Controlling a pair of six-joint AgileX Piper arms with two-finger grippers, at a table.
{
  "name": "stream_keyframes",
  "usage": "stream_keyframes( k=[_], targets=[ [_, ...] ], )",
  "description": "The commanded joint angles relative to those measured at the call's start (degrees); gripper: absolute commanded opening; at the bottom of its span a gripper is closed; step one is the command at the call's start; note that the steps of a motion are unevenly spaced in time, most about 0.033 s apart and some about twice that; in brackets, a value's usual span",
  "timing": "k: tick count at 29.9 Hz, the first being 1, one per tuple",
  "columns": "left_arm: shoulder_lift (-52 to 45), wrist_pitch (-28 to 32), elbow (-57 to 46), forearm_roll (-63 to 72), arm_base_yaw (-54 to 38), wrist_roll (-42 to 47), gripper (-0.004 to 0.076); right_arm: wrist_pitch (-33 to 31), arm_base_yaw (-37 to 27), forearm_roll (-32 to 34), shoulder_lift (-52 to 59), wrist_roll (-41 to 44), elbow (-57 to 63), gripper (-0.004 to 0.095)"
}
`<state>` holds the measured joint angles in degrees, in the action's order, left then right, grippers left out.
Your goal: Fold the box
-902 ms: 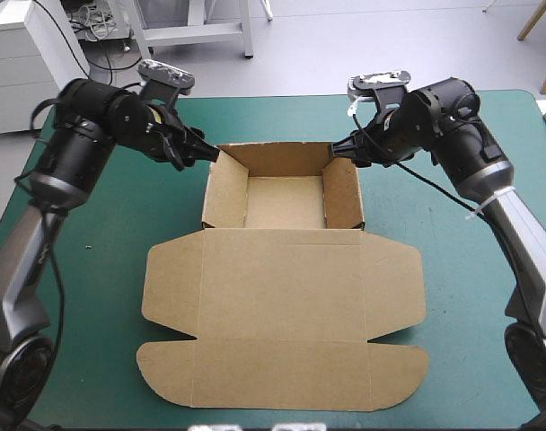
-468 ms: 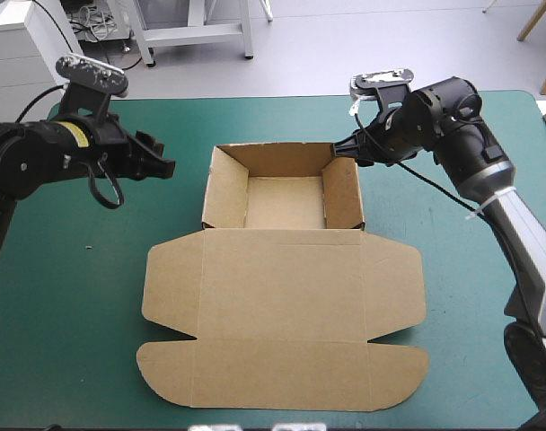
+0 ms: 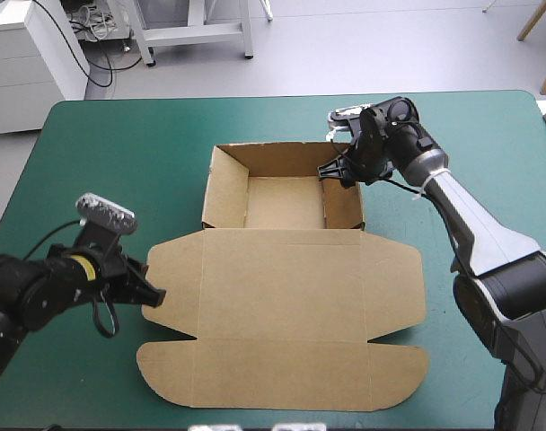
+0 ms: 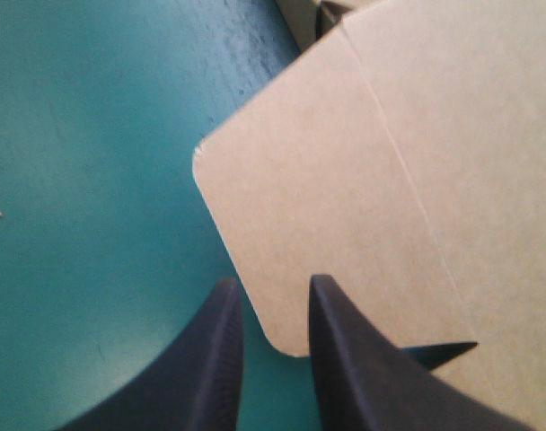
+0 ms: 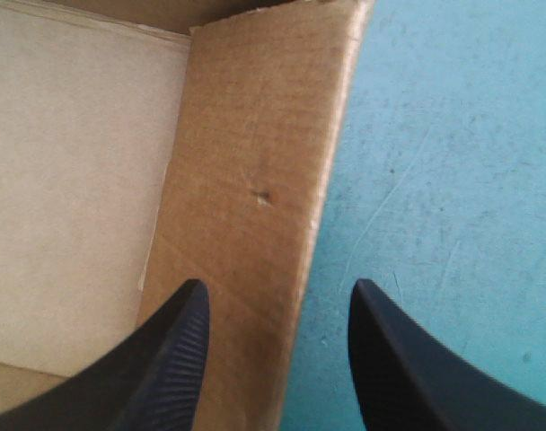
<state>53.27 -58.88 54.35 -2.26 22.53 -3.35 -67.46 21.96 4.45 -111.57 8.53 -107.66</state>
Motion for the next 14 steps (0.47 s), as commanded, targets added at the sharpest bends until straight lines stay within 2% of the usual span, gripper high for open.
stream_keyframes(
  k=[1, 5, 8, 11, 13, 14],
  targets=[
    [-7.44, 9.26, -9.52, 0.13, 0.32, 2.32, 0.0092, 2.77, -0.51, 1.04, -0.04, 0.04, -1.68, 0.0446],
    [-15.87, 14.72, -19.49, 0.27, 0.32, 4.14, -0.0006, 4.18, -0.51, 1.04, -2.46, 0.07, -1.68, 0.0433],
    [-22.27, 16.51, -24.12, 0.38, 0.32, 4.27, -0.0008, 5.69, -0.51, 1.04, -2.99, 0.17, -1.68, 0.0358],
    [-27.26, 16.77, -25.99, 0.52, 0.32, 4.73, -0.0008, 6.96, -0.51, 1.15, -2.93, -0.06, -1.68, 0.0154],
    [-30.21, 17.05, -26.80, 0.52, 0.32, 5.84, -0.0008, 7.33, -0.51, 1.28, -2.93, -0.16, -1.68, -0.0024],
    [-31.28, 17.35, -27.16, 0.52, 0.32, 6.46, -0.0008, 7.48, -0.51, 1.28, -2.93, -0.35, -1.68, -0.0013]
  ],
)
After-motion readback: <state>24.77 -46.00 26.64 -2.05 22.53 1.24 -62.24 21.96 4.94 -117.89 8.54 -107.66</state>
